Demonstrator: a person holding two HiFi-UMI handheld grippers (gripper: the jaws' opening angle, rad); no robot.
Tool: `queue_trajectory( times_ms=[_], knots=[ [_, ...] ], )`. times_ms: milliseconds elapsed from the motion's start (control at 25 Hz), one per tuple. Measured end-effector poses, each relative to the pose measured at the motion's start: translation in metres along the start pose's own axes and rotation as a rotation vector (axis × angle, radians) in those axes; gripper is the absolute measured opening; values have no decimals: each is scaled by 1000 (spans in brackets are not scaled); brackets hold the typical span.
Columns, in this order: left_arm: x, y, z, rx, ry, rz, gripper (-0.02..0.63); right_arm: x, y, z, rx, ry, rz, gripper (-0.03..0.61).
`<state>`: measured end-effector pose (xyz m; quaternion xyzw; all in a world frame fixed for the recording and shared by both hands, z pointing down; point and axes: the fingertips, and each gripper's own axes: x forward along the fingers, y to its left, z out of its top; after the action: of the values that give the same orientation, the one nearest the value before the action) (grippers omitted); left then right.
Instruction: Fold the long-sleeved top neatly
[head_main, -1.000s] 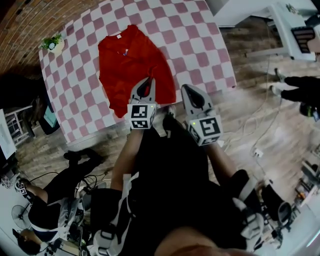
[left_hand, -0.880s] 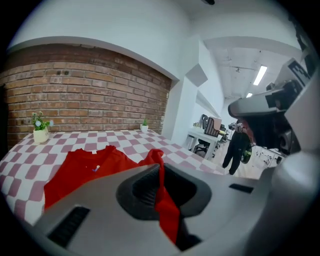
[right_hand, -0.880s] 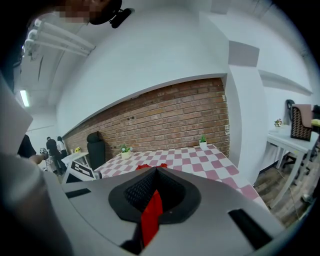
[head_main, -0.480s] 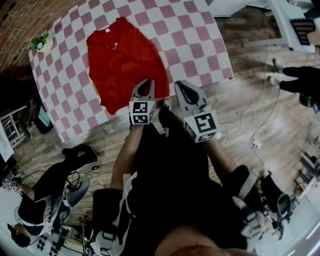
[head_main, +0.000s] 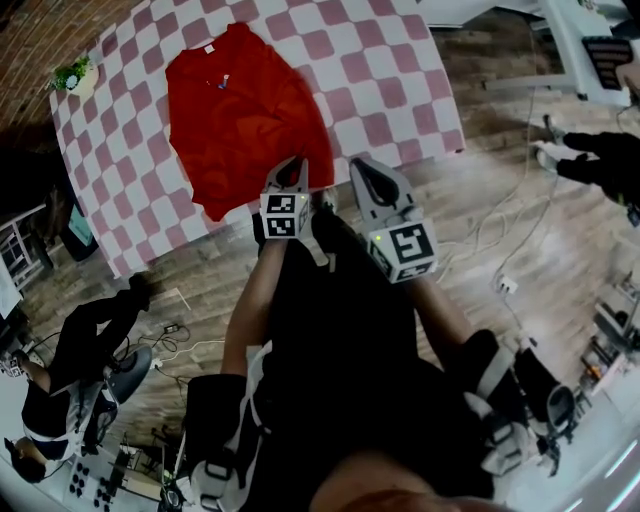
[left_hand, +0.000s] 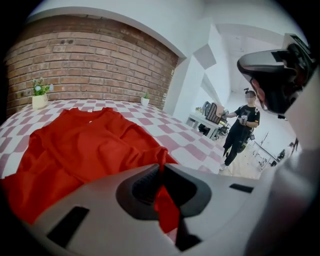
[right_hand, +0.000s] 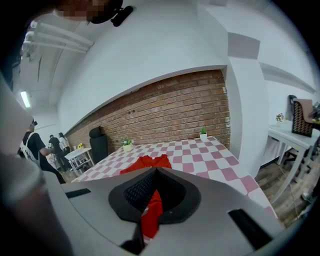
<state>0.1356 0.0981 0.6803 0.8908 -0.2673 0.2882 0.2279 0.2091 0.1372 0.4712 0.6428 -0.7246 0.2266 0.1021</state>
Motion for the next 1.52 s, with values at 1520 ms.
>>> queue_trajectory(
  times_ms=[1520],
  knots=[
    [-254,138,128,69,-328,178,6,55,142,70,-92,-111,77,8]
  ],
)
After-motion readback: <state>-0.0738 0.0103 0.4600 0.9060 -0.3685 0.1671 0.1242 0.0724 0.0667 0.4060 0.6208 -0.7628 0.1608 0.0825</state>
